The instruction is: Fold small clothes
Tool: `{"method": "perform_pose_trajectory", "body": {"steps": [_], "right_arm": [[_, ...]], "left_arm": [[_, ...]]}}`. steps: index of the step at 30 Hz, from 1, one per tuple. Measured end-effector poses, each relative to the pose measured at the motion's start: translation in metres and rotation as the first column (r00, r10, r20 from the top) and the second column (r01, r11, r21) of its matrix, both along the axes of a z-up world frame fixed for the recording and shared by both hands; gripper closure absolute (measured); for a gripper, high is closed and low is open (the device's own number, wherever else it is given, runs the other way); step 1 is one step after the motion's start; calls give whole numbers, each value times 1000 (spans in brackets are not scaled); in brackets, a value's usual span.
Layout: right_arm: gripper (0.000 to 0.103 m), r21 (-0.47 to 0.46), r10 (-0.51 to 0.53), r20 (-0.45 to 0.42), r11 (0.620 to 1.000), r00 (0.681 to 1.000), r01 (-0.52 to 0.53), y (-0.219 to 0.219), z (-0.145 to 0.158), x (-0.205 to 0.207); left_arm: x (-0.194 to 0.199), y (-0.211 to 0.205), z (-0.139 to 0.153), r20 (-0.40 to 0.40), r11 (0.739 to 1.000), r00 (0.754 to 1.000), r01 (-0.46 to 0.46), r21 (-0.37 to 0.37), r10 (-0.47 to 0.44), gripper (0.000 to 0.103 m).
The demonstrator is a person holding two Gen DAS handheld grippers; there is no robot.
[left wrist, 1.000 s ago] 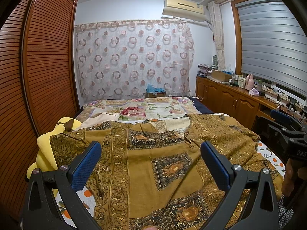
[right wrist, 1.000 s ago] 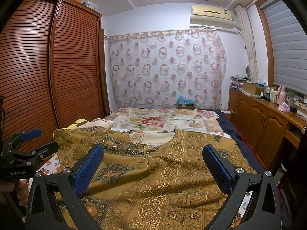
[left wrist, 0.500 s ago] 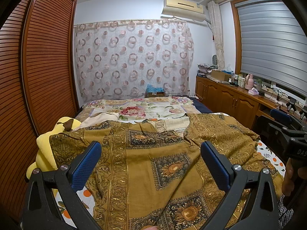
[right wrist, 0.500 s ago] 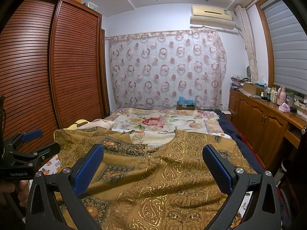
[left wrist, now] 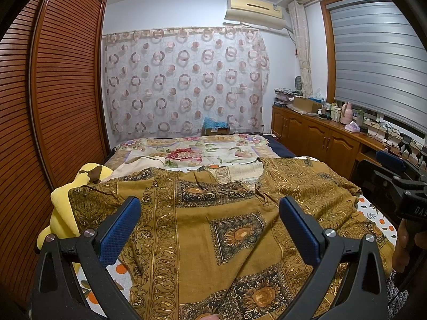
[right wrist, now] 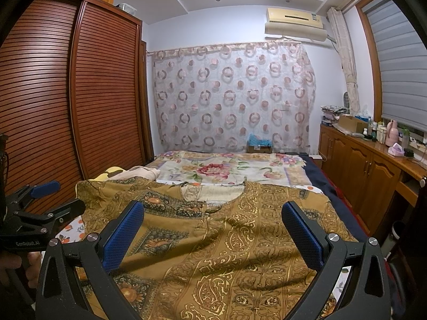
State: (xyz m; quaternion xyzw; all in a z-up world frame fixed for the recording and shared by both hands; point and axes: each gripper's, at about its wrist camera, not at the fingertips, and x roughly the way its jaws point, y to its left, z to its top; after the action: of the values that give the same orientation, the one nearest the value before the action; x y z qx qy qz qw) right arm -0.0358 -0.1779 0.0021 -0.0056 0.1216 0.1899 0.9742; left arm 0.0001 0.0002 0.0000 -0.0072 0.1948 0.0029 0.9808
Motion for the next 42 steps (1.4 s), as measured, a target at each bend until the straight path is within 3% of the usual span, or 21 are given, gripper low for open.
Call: {"method": "perform_pose_trajectory", "body": {"steps": [23, 27, 32, 42], "right_arm": [[0, 1, 43, -11, 999, 999, -43, 10, -4, 19], [0, -3, 58, -25, 998, 998, -58, 13, -11, 29], [0, -20, 73, -64, 997, 995, -74, 21, -20, 46], [0, -60, 101, -104, 992, 989, -108, 35, -17, 70]], "left_arm": [[15, 1, -5, 6, 1000, 1000, -23, -1, 23, 0], [32, 13, -17, -16, 999, 999, -32, 1, 32, 0], [56, 20, -34, -81, 998, 996, -17, 58, 21, 0], [80, 53, -51, -175, 996, 985, 12, 92, 5, 0]]}}
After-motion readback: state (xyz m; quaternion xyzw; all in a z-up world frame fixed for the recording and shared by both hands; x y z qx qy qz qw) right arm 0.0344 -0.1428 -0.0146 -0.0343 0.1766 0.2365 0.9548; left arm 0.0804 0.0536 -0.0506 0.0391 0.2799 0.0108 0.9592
